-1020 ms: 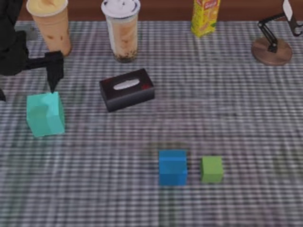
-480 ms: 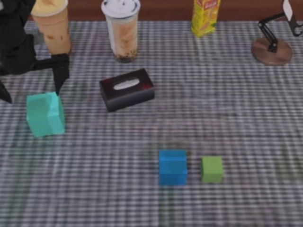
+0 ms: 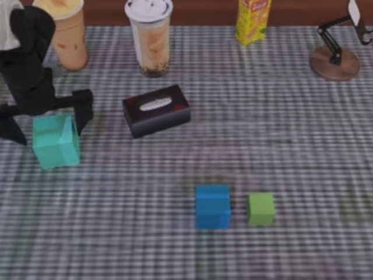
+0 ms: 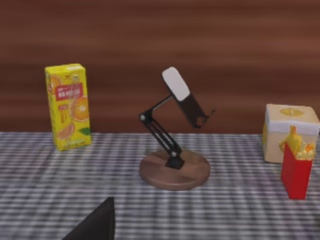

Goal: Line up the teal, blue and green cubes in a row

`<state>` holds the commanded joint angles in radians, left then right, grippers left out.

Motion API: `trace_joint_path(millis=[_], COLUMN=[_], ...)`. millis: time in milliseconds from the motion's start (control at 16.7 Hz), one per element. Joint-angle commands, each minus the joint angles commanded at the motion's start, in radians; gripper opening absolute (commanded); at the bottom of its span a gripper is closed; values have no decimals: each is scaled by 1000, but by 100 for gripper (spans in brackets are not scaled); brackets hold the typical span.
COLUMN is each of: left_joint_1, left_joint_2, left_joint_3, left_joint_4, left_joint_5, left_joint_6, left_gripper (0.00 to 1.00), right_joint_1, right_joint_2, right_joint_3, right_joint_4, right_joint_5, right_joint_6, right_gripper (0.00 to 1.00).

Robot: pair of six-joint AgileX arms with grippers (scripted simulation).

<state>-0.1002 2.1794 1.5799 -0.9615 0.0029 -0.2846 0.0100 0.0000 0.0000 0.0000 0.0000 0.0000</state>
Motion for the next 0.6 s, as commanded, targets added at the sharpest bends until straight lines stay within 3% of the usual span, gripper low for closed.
trace_joint_path(millis=[420, 600], left_joint_1=[-1, -1], left_joint_2=[39, 39], left_joint_3=[-65, -65], left_joint_4=[94, 94], left_joint_5=[0, 0], left_joint_6=[0, 0], left_gripper=[100, 77], right_joint_1=[0, 0], right_joint_2=[0, 0], right_joint_3=[0, 0], right_joint_4=[0, 0], right_joint_5=[0, 0], right_joint_6=[0, 0], right_gripper=[100, 100])
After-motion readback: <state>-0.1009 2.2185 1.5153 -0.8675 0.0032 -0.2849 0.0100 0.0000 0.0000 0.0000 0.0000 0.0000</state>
